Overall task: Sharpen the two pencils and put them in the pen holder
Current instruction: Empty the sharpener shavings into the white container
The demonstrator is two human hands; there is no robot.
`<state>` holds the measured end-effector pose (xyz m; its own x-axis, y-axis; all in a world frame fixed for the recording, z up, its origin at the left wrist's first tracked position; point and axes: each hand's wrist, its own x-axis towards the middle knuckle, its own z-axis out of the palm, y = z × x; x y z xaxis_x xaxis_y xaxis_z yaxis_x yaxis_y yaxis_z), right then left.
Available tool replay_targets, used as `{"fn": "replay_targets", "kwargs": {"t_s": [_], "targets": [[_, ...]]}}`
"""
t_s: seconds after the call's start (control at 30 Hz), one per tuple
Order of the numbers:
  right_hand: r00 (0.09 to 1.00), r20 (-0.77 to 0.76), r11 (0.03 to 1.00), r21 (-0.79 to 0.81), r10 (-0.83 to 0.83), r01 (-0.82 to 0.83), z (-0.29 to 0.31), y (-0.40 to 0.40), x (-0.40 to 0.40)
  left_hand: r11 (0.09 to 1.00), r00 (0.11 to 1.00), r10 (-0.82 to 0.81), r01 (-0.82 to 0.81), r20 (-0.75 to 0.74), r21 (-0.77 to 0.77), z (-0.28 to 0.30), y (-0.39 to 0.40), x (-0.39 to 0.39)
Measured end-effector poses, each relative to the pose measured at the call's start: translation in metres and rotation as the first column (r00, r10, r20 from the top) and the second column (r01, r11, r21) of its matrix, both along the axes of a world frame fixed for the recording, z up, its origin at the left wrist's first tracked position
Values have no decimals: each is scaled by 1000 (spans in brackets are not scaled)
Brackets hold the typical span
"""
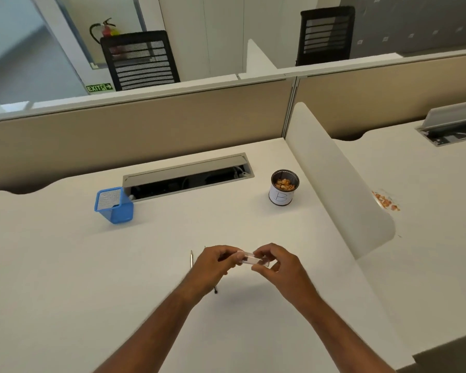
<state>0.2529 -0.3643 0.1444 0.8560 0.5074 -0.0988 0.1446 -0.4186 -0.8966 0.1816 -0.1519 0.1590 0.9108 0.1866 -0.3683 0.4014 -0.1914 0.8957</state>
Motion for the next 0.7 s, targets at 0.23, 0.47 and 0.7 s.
{"fn": "replay_targets", "kwargs": {"t_s": [0.23, 0.47, 0.7], "targets": [[997, 54, 998, -39, 53, -51, -19, 13, -53, 1000, 999, 7, -8, -51, -24, -5, 13, -56], [993, -42, 990, -87, 107, -110, -32, 23, -91, 1000, 996, 0, 2, -93, 21, -21, 21, -96], [975, 46, 907, -379, 218, -185, -55, 34, -126, 995, 982, 67, -51, -177, 90, -48, 18, -129]]}}
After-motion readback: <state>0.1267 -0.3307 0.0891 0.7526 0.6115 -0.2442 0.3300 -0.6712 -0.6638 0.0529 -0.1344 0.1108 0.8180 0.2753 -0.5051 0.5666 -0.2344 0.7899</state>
